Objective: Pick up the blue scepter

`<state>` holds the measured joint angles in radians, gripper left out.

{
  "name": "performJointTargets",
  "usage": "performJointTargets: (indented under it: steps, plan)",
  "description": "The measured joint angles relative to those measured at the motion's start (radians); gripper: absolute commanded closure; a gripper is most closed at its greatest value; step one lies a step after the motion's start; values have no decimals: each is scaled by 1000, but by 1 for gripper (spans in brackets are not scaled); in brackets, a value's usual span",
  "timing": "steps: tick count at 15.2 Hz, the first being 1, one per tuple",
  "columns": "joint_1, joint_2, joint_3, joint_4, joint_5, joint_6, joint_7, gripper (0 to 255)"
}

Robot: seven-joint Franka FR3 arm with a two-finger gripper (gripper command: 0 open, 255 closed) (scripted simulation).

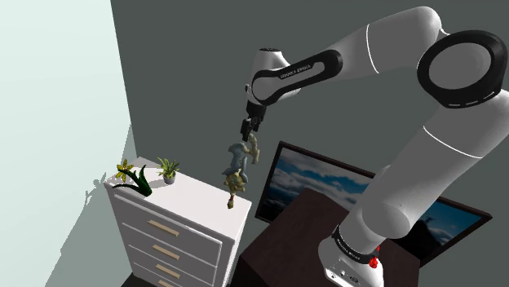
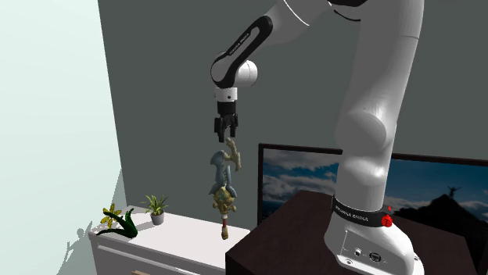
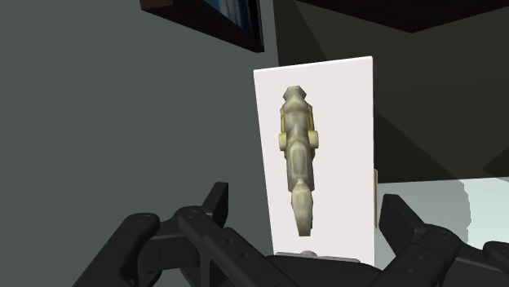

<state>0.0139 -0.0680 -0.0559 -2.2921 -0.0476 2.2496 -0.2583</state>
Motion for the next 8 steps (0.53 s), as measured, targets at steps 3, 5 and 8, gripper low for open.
performJointTargets:
  steps: [3, 5, 8]
  plan:
    - [0, 14, -1, -8, 0, 22, 0, 255]
    - [0, 15, 0, -9, 0, 24, 0, 255]
    - [0, 15, 0, -9, 0, 25, 0, 255]
